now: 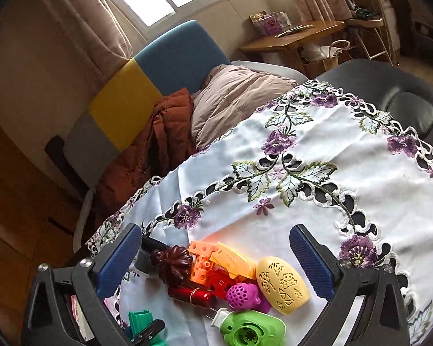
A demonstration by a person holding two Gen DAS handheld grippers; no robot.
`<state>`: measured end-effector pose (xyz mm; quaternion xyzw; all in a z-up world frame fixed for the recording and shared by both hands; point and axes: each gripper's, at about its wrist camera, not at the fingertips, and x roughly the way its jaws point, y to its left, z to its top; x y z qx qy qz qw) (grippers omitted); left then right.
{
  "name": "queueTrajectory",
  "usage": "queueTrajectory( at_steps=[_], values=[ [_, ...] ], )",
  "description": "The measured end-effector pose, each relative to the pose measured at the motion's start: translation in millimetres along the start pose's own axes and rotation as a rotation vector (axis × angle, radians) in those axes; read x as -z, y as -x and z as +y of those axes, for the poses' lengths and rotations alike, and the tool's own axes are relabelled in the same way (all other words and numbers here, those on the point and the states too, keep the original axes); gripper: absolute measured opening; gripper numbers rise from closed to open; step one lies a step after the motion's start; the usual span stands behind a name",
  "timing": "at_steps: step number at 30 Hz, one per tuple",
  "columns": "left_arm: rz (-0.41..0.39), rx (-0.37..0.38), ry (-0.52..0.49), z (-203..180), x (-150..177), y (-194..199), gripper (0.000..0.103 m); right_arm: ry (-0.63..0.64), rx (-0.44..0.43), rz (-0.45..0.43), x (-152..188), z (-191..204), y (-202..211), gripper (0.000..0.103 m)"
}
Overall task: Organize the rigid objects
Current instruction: 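Grasp the green plunger-shaped piece with the left gripper, then carry the green piece to the tray with the left gripper while the right grasps the green plug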
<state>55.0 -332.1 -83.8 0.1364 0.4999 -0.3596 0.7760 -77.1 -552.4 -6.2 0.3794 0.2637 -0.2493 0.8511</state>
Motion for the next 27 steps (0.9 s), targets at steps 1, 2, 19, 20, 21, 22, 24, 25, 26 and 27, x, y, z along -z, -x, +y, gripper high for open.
queueTrajectory(
  at_steps=[1,2,19,20,21,22,24,25,26,27],
  values=[
    [-0.007,0.000,-0.005,-0.9,6.8,4.1,0.030,0.011,0.008,0.002,0.6,1.4,-0.7,0.103],
    [-0.013,0.003,-0.009,-1.7,14.0,8.2,0.030,0.016,0.014,0.005,0.9,1.2,-1.1,0.103],
    [-0.094,0.056,-0.056,-11.3,95.0,64.2,0.030,0.068,0.078,0.213,22.4,4.7,-30.6,0.069],
    [-0.100,0.062,-0.055,-10.0,96.4,68.9,0.030,0.094,0.079,0.247,27.2,9.0,-32.4,0.068],
    [-0.110,0.069,-0.056,-8.1,97.5,74.3,0.030,0.123,0.085,0.272,33.0,13.4,-33.6,0.068],
    [-0.122,0.073,-0.055,-5.9,98.7,79.9,0.030,0.160,0.093,0.297,38.2,18.7,-33.8,0.068],
    [-0.139,0.083,-0.044,-1.1,100.7,88.4,0.030,0.220,0.094,0.341,46.4,27.2,-32.1,0.068],
    [-0.144,0.091,-0.034,1.8,101.3,91.8,0.030,0.247,0.090,0.354,49.0,30.4,-29.6,0.068],
    [-0.150,0.097,-0.025,4.4,102.3,94.3,0.030,0.282,0.086,0.378,51.2,34.0,-28.4,0.070],
    [-0.154,0.101,-0.017,6.6,103.5,96.3,0.030,0.323,0.084,0.420,54.6,37.5,-30.3,0.071]
  ],
)
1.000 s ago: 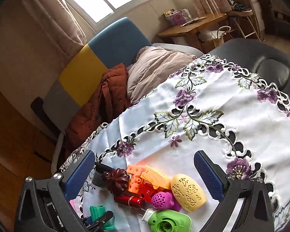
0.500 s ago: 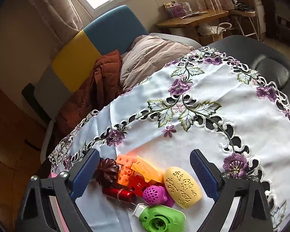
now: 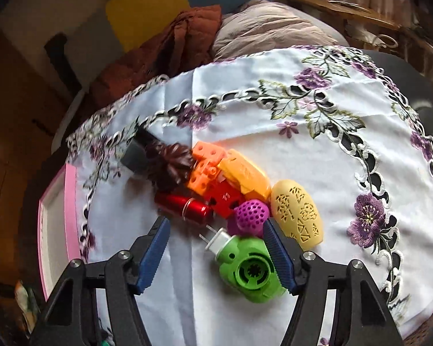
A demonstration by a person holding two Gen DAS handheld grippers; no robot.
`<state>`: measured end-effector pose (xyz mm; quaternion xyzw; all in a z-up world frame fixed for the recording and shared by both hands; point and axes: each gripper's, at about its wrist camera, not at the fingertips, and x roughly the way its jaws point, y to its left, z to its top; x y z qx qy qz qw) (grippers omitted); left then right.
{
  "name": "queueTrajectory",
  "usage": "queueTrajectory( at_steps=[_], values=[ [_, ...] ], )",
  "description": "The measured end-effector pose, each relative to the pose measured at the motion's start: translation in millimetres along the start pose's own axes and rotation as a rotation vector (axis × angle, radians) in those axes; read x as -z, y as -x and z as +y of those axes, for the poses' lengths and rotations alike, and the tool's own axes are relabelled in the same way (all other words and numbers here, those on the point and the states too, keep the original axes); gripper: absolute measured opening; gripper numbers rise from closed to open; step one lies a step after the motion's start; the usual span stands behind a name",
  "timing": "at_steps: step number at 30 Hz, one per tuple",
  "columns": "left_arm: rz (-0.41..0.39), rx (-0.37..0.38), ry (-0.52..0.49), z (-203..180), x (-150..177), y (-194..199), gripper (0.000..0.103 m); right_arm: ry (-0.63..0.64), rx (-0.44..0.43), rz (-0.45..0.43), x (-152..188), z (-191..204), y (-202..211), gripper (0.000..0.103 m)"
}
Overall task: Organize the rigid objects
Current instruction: 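Carry the green piece to the tray with the left gripper while the right grasps the green plug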
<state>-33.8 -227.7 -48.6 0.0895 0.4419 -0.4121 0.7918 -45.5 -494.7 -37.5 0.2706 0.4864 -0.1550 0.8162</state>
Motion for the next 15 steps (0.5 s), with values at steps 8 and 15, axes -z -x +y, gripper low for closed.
queueTrajectory(
  at_steps=[8,15],
  values=[
    [-0.048,0.021,0.049,14.6,4.5,22.4,0.030,0.204,0.159,0.177,18.8,6.8,-38.9,0.073],
    [-0.116,-0.008,0.177,60.9,1.5,53.7,0.030,0.250,0.182,0.183,29.4,12.1,-47.9,0.053]
  ],
)
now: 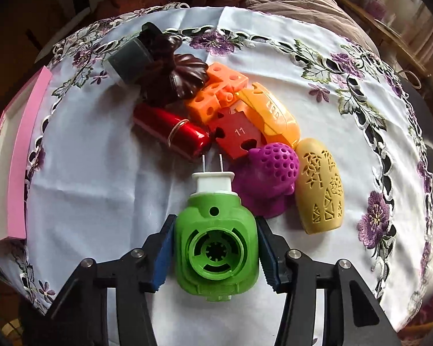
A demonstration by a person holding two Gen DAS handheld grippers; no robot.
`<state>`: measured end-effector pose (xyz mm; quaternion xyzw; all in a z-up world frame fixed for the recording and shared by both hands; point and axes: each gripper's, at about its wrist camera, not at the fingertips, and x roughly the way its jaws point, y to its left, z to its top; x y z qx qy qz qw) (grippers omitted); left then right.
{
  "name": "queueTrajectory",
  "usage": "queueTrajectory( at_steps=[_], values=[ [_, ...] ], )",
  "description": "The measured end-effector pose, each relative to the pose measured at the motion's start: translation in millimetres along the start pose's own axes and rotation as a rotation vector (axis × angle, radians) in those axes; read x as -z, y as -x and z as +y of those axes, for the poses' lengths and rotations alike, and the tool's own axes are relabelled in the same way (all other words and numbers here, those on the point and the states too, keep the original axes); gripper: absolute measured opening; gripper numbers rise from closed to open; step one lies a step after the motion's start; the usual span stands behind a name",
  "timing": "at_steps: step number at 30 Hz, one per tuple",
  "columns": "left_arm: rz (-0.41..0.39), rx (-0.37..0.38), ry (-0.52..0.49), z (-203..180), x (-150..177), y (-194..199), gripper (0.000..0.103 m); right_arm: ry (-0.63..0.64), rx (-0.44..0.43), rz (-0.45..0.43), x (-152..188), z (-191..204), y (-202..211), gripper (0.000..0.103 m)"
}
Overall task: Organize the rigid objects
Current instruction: 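Carry the green piece to the tray with the left gripper while the right grasps the green plug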
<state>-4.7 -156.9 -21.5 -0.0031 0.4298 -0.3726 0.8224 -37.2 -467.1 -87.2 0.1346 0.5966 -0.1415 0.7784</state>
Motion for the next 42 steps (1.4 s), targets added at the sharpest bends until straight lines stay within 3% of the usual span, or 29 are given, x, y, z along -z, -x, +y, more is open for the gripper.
queueTrajectory(
  at_steps=[8,15,23,28,32,39,42],
  values=[
    [-0.023,-0.105,0.179,82.2,-22.7,11.0,0.030,-0.014,-0.011,0.003,1.5,-5.7,-0.2,0.054],
    [-0.007,-0.224,0.213,138.5,-60.4,-5.2,0.030,-0.003,0.002,-0.002,0.9,-3.5,1.9,0.053],
    [0.038,-0.321,0.224,176.7,-92.0,-45.7,0.030,0.017,0.015,-0.016,1.0,-0.8,2.6,0.053],
    [0.050,-0.381,0.198,188.2,-107.9,-64.7,0.030,0.018,0.019,-0.019,-0.3,5.2,0.1,0.053],
    [0.077,-0.399,0.233,200.9,-111.4,-74.1,0.043,0.022,0.021,-0.023,-0.1,7.7,0.4,0.053],
    [-0.007,-0.468,0.227,190.0,-96.4,-47.6,0.060,0.035,0.031,-0.029,-1.5,12.1,-0.1,0.054],
    [-0.037,-0.475,0.236,178.3,-85.9,-28.3,0.061,0.039,0.035,-0.031,-2.0,13.9,-0.5,0.054]
  ],
)
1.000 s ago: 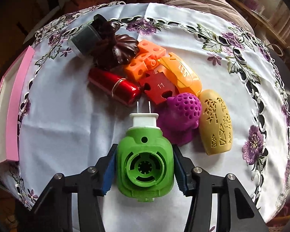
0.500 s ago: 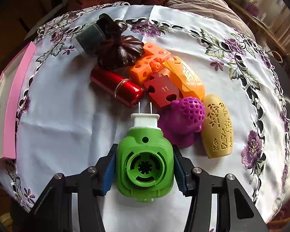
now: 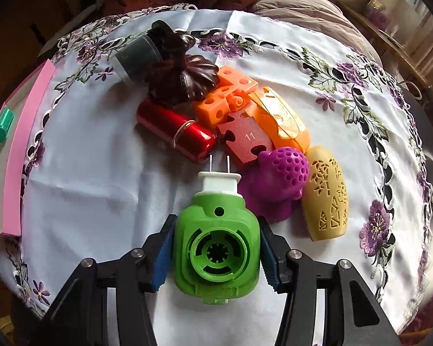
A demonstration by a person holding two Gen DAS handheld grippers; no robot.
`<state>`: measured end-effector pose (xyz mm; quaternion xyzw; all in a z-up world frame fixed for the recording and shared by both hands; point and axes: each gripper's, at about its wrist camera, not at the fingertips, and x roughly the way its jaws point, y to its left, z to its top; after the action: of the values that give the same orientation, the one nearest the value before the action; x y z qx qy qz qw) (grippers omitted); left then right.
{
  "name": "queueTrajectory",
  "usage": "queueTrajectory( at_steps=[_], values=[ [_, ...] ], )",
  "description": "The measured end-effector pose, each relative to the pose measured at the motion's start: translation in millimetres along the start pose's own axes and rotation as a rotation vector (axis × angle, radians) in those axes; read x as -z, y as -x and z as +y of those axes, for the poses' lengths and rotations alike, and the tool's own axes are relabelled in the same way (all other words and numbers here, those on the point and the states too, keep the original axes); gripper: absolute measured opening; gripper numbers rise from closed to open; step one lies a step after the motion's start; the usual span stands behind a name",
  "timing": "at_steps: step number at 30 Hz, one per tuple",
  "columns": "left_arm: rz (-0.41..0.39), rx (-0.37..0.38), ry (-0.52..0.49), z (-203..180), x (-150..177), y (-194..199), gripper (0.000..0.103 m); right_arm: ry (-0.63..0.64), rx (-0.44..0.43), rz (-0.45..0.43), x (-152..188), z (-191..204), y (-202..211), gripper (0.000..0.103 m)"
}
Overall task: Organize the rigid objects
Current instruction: 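Carry the green piece to the tray with the left gripper while the right grasps the green plug, then release the green piece in the tray and withdraw the left gripper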
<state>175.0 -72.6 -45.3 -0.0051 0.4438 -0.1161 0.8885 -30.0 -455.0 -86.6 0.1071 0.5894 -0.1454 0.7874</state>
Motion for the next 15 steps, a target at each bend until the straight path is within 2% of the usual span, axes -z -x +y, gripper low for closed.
queueTrajectory(
  at_steps=[8,15],
  values=[
    [-0.046,0.032,-0.048,-18.4,45.6,53.9,0.061,0.030,0.017,-0.023,2.0,8.6,0.9,0.053],
    [-0.046,0.056,-0.020,-25.0,76.9,79.4,0.061,0.041,0.022,-0.031,4.9,13.9,1.2,0.053]
  ],
)
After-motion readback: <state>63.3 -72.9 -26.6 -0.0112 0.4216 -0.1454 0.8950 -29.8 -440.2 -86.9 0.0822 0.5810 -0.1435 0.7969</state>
